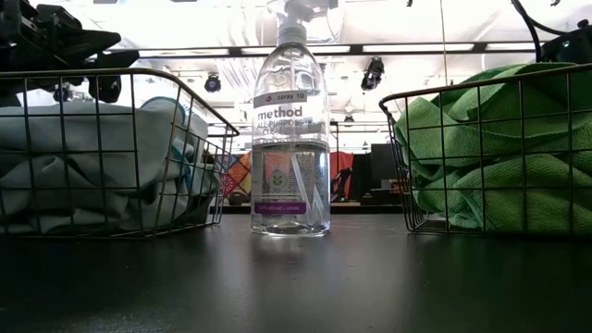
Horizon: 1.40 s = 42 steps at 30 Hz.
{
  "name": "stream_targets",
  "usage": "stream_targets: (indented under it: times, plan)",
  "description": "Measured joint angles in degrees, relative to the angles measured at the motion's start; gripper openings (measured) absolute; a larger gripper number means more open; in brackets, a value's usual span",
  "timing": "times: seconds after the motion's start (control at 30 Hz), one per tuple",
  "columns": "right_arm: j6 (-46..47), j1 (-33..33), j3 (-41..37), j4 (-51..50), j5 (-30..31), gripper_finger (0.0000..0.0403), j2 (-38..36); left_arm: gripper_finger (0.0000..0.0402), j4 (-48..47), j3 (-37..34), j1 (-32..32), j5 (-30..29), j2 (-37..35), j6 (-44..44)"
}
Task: Sort microfiber towel by color & place in baskets
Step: Return to Home Position
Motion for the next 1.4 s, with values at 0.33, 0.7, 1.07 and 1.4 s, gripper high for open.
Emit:
stream_targets:
  times: [0.33, 0.7, 1.07, 1.4]
  plan:
    - [0.00, -0.02, -0.01, -0.02, 0.00, 0.0160, 0.02, 0.0185, 0.00, 0.00, 0.00, 0.00, 0.00, 0.00]
    - [0.00, -0.01, -0.01, -0.01, 0.00, 0.0160, 0.01, 0.0185, 0.00, 0.00, 0.00, -0.02, 0.00, 0.09]
    - [0.00, -0.02, -0.01, 0.00, 0.02, 0.0160, 0.00, 0.0185, 0.00, 0.00, 0.02, -1.53, 0.00, 5.97]
    - [0.00, 0.00, 0.01, -0.02, 0.00, 0.0160, 0.01, 0.0185, 0.00, 0.00, 0.02, -1.53, 0.00, 5.84]
